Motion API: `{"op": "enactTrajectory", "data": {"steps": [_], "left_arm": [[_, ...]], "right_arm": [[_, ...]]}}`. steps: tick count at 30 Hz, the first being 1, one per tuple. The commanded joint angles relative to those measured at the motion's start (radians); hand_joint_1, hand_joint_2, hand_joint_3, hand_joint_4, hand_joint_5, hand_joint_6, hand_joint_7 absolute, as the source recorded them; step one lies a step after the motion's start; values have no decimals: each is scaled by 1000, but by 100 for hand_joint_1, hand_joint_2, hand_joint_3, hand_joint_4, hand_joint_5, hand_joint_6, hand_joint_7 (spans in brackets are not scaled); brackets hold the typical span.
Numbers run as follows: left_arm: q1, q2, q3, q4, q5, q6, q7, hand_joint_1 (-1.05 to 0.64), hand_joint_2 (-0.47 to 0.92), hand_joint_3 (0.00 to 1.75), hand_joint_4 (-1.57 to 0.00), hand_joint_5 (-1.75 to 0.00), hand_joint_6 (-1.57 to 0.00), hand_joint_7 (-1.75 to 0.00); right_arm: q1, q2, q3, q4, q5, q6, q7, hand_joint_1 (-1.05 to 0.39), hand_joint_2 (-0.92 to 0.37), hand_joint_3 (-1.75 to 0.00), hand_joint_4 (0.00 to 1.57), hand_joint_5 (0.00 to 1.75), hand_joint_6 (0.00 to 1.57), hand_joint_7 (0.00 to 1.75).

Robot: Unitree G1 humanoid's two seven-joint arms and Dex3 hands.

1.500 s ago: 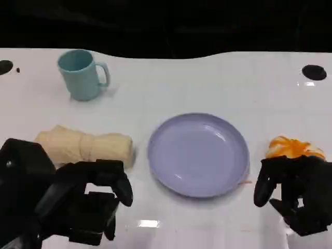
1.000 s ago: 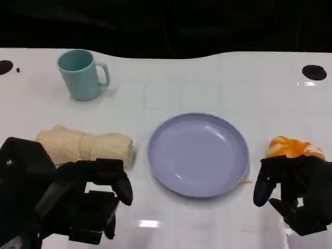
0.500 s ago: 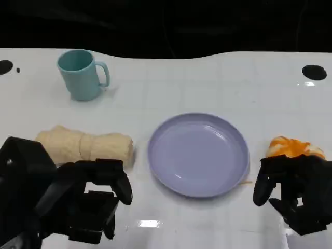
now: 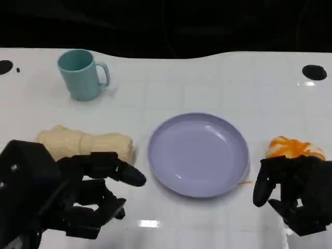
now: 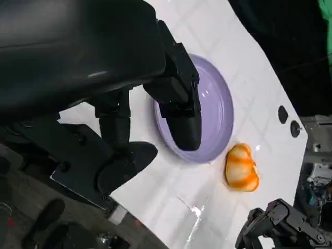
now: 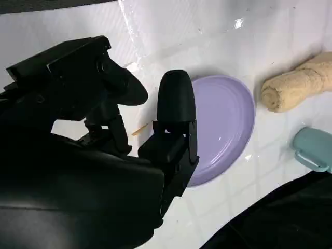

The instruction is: Grasp the towel on the left side of the plate with the left hand and place it into the plate.

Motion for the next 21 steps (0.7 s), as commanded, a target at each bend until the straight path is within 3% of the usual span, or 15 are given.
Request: {"op": "enactTrajectory", "data": {"steps": [1, 8, 21], "left_arm": [[3, 65, -13, -28, 92, -93, -3, -22, 91, 31, -37, -85, -49, -17], [-59, 157, -49, 9, 264, -214, -21, -38, 92, 14, -8, -65, -34, -3], [-264, 235, -204, 202, 655, -306, -57, -52, 92, 2, -5, -53, -26, -1]], "right_arm": [[-12, 5, 12, 11, -6, -16, -10, 2, -61, -103, 71, 170, 68, 142], [-17, 12, 18, 9, -11, -8, -15, 1, -60, -102, 71, 169, 68, 142], [-14, 18, 18, -4, -9, 6, -19, 1, -61, -102, 70, 170, 68, 143]]}}
